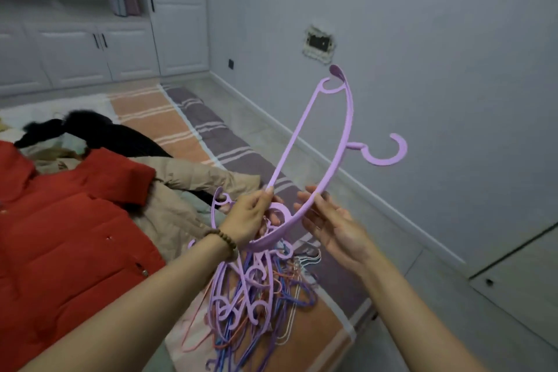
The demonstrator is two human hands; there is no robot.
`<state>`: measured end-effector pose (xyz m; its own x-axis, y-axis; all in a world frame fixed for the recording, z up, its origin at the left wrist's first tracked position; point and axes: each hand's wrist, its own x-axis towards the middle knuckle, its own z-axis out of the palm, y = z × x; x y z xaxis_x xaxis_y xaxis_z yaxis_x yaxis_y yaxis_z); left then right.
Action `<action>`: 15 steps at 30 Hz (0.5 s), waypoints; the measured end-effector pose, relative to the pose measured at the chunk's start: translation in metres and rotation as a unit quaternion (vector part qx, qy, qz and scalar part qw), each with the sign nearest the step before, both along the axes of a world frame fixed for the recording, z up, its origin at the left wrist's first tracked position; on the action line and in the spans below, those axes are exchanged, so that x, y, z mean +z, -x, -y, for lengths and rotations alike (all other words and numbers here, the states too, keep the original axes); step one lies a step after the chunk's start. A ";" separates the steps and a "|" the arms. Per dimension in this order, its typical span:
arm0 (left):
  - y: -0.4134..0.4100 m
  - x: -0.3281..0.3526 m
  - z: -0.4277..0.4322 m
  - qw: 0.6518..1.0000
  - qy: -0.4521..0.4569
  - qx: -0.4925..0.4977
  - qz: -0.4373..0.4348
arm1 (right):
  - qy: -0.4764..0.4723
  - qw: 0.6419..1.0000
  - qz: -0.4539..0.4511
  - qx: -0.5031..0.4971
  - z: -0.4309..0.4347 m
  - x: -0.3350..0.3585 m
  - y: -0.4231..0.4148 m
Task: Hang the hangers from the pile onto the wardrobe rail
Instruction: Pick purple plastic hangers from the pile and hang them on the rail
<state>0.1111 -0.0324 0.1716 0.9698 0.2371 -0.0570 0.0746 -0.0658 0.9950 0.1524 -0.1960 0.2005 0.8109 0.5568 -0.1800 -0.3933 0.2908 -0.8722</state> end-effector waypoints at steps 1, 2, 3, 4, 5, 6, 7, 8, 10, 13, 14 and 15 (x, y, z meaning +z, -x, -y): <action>-0.001 0.026 0.005 1.000 -0.025 -0.018 0.008 | 0.019 0.999 0.039 -0.009 0.009 0.025 0.005; -0.002 0.051 0.010 0.998 -0.048 -0.037 0.016 | 0.034 0.996 0.077 -0.024 0.017 0.051 0.011; -0.003 0.076 0.016 0.996 -0.068 -0.056 0.022 | 0.046 0.992 0.113 -0.041 0.026 0.075 0.017; -0.003 0.102 0.023 0.993 -0.083 -0.076 0.024 | 0.055 0.986 0.145 -0.058 0.035 0.101 0.024; -0.001 0.127 0.030 0.991 -0.085 -0.102 0.016 | 0.064 0.979 0.176 -0.079 0.045 0.124 0.032; 0.004 0.152 0.040 0.988 -0.071 -0.138 0.005 | 0.070 0.971 0.202 -0.105 0.056 0.148 0.041; 0.010 0.177 0.051 0.982 -0.051 -0.183 -0.002 | 0.073 0.962 0.224 -0.135 0.068 0.170 0.050; 0.018 0.201 0.063 0.973 -0.038 -0.228 0.001 | 0.072 0.954 0.239 -0.168 0.080 0.192 0.060; 0.038 0.242 0.088 0.955 -0.059 -0.290 0.034 | 0.082 0.927 0.275 -0.243 0.106 0.231 0.083; 0.063 0.291 0.128 0.927 -0.083 -0.350 0.102 | 0.122 0.871 0.330 -0.344 0.148 0.281 0.123; 0.070 0.305 0.143 0.916 -0.089 -0.372 0.118 | 0.133 0.851 0.342 -0.376 0.162 0.294 0.138; 0.077 0.319 0.159 0.905 -0.093 -0.393 0.133 | 0.142 0.832 0.351 -0.406 0.177 0.306 0.152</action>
<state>0.0341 -0.1914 0.4904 0.8167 -0.5505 0.1732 -0.3085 -0.1627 0.9372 0.0000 -0.3728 0.5062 0.8597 -0.2089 0.4661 0.4677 -0.0448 -0.8828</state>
